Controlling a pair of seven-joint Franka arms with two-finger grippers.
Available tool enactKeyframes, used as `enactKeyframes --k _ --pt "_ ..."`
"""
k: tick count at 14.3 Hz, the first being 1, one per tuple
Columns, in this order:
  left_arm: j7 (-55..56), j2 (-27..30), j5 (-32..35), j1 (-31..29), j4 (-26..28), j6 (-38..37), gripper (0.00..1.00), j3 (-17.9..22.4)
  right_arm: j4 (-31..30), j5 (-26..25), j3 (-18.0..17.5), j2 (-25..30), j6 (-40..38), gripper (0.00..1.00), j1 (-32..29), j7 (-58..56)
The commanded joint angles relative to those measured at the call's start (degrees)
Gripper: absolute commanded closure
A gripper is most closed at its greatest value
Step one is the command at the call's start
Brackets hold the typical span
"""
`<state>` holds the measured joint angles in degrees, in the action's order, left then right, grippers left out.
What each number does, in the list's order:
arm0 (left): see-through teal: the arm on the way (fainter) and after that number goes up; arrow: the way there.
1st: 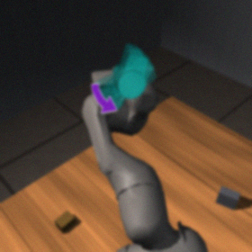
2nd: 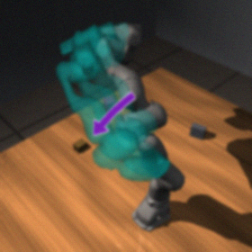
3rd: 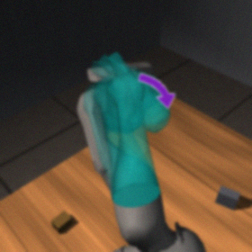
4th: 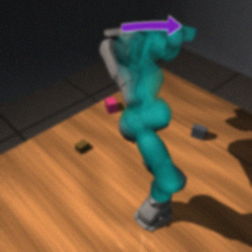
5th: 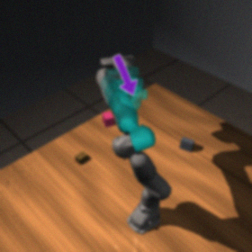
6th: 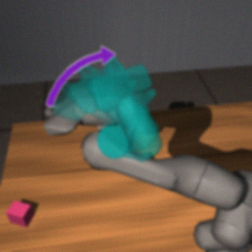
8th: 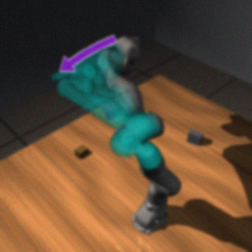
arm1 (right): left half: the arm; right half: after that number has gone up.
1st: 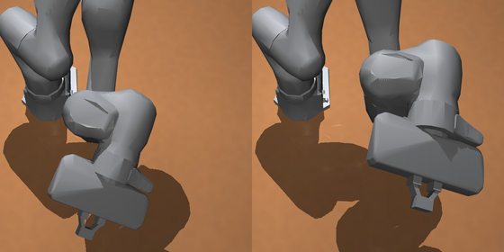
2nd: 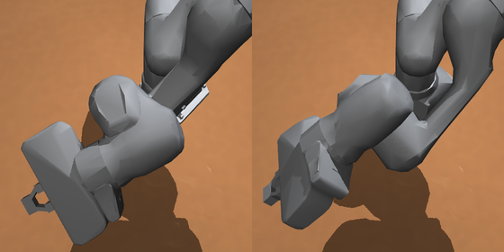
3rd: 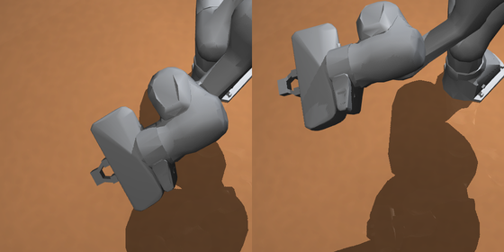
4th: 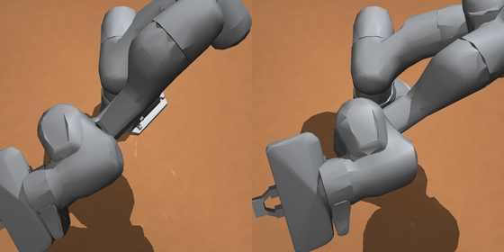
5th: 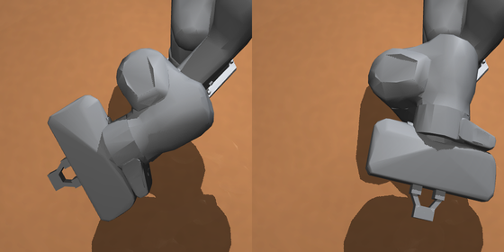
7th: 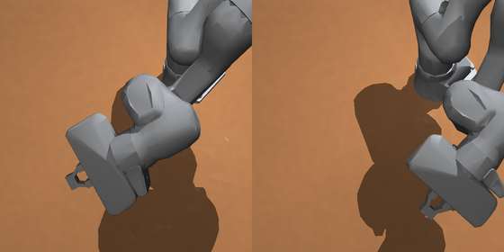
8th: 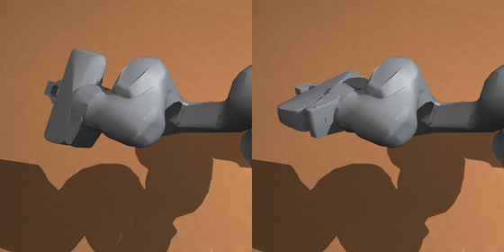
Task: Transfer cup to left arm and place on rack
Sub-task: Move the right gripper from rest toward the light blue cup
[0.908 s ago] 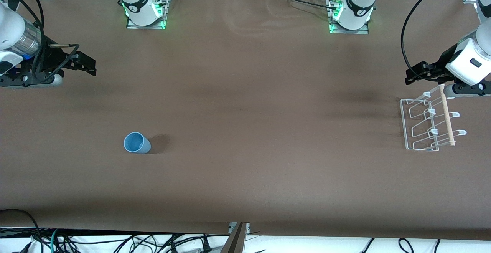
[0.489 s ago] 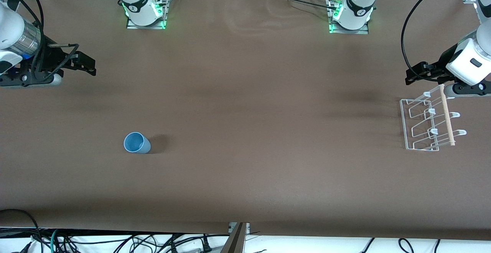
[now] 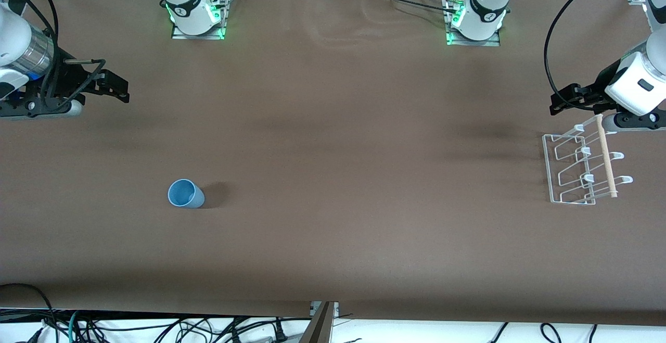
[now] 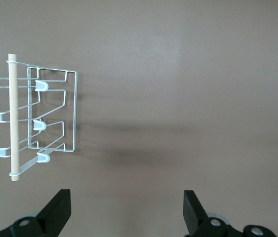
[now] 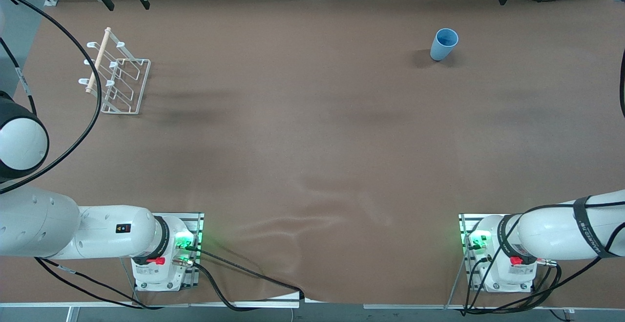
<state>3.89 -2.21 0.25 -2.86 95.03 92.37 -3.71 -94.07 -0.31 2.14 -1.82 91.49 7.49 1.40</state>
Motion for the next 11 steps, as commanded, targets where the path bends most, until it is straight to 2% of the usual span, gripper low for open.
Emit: enactKeyframes --k 1,4,8,11 --pt "0.0 -0.1 -0.8 0.0 -0.6 -0.4 0.00 0.2 0.9 -0.1 0.1 -0.5 -0.3 0.00 -0.5 -0.3" --pt "-0.2 -0.1 -0.8 0.0 -0.6 -0.4 0.00 0.2 1.0 -0.2 0.0 -1.9 1.2 0.00 -1.4 -0.3" --pt "-0.2 -0.1 -0.8 0.0 -0.6 -0.4 0.00 0.2 2.0 -0.7 -0.1 -7.0 2.2 0.00 -1.4 -0.5" --pt "-0.2 -0.1 -0.8 0.0 -0.6 -0.4 0.00 0.2 2.1 -0.7 0.0 -10.9 6.7 0.00 -1.4 -2.9"
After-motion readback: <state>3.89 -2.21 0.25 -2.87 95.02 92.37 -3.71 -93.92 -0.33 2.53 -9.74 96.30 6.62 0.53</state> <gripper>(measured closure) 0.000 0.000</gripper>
